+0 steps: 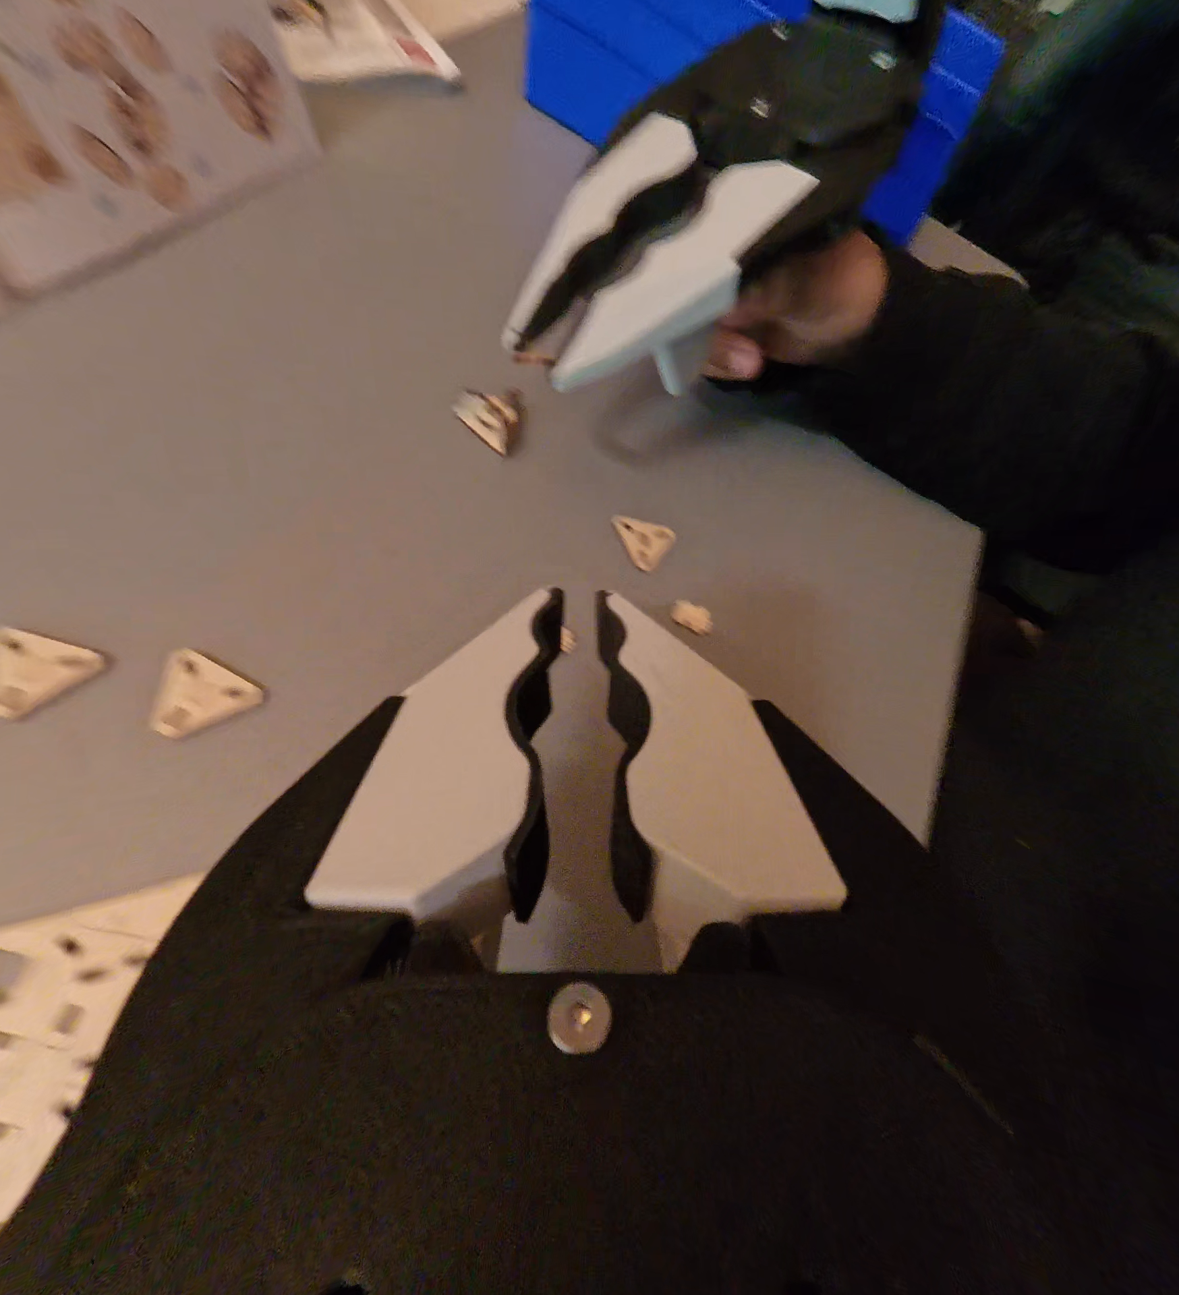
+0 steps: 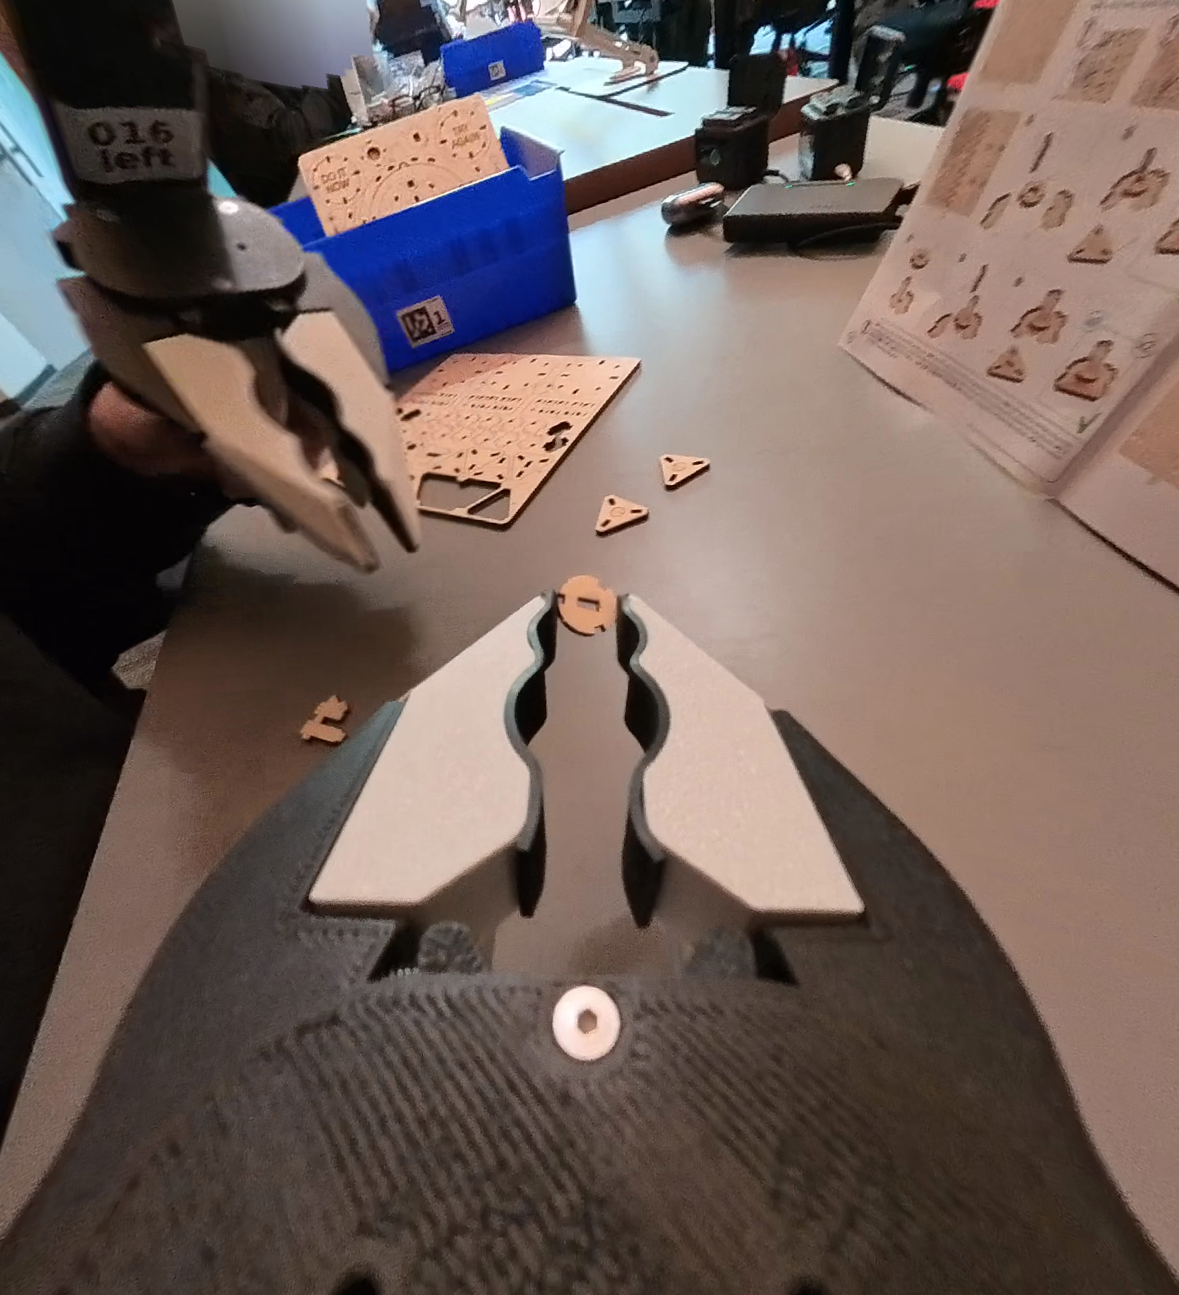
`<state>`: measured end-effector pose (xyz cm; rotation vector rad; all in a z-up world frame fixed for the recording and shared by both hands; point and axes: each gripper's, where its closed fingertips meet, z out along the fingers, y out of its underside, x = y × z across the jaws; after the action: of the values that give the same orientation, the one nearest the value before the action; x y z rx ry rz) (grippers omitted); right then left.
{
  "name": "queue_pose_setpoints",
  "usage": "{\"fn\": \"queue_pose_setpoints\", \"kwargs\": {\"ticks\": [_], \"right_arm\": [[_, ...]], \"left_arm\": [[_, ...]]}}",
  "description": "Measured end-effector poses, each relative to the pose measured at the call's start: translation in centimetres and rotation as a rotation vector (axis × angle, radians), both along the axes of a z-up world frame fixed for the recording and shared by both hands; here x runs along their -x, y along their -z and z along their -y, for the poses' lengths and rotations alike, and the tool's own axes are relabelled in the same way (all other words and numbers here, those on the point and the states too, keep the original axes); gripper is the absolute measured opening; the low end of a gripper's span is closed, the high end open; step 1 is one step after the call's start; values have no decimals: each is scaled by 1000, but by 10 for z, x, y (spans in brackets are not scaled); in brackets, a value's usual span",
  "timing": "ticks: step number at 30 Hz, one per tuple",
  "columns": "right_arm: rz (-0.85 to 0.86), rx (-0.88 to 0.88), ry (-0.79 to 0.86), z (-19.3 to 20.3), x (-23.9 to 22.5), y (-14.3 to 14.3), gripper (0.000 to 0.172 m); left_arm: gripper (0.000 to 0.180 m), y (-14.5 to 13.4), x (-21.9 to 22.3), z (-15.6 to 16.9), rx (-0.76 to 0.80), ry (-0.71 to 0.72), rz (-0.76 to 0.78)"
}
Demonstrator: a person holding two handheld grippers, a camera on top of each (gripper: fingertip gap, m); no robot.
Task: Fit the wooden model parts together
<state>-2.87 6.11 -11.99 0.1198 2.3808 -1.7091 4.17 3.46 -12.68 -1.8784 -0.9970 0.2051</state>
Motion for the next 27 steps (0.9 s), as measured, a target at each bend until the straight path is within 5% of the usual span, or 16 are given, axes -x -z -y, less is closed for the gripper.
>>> {"fn": "queue_pose_setpoints", "kwargs": {"ticks": [2,6,13,22,27], "right_arm": [[-13,-9,-11,2,-4,2,15],[-21,8,-19,3,-9,-1,15],[-3,29,-29,3,-14,-7,15],[-36,40,-29,3,-20,-12,15],[-46,-2,-51,2,-26,-6,16]], "left_arm": [[20,6,-26,-8,-15,1,21],[1,25,-57,-14,-1,-46,84],[31,63,-71,-21,147,-50,275],[0,70,-63,-27,294,3,234],[0,60,-54,-29,175,46,228]]}}
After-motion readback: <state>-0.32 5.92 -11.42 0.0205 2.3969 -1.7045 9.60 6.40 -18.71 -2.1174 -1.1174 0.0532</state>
